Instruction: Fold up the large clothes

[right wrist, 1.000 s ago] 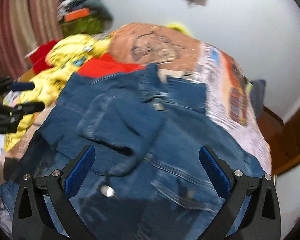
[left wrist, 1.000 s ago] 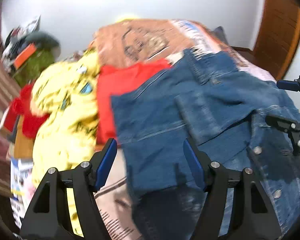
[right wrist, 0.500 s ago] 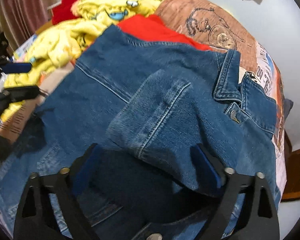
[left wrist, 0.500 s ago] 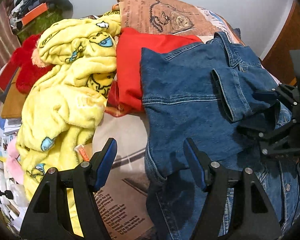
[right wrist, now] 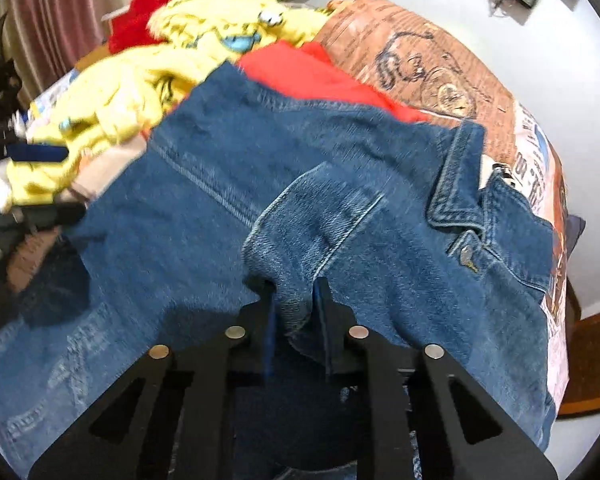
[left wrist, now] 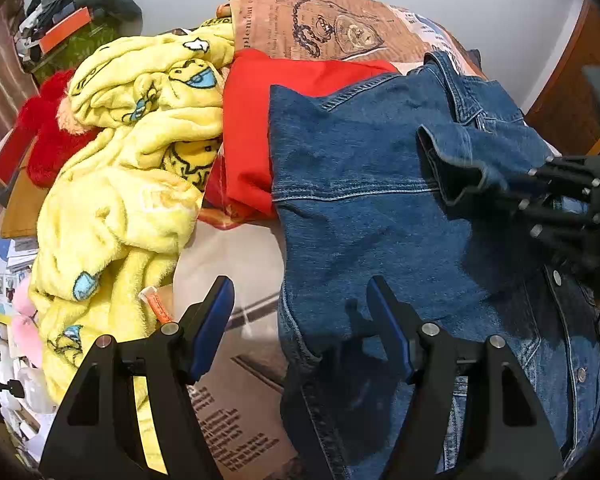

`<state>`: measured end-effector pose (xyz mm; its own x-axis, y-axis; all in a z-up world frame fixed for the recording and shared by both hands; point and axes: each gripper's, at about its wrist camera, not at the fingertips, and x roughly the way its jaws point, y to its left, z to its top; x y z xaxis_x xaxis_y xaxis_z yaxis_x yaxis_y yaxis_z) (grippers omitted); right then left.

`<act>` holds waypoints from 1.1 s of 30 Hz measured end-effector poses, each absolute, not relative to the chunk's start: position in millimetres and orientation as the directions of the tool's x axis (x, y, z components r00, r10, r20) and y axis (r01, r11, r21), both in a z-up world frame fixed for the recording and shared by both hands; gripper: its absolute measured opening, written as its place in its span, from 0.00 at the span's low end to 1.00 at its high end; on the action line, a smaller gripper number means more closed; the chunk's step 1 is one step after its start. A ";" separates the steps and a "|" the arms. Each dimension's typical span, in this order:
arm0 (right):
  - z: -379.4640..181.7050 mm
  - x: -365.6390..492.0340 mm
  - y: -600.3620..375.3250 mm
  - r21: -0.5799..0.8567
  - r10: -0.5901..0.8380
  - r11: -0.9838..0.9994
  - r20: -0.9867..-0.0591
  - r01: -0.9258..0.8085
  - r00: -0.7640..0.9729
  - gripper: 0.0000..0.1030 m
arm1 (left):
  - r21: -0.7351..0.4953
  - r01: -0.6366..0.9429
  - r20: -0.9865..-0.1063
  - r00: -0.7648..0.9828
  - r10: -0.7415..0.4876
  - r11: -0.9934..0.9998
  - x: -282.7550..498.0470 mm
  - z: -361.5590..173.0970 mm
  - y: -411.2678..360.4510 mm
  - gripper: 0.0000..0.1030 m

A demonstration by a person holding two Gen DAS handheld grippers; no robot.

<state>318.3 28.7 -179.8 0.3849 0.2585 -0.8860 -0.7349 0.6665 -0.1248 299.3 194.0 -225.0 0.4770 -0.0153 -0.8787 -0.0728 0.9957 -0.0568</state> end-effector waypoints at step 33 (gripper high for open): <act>-161.0 322.1 -208.4 0.224 0.336 0.936 -0.797 -0.271 0.501 0.12 | 0.010 0.062 -0.898 0.439 -0.018 0.998 329.3 -236.6 98.5 0.66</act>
<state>322.1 -208.4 -161.0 0.5013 0.3359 -0.7974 -0.2711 0.9361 0.2239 329.3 98.5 -236.6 0.4389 -0.0183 -0.8984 0.0622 0.9980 0.0101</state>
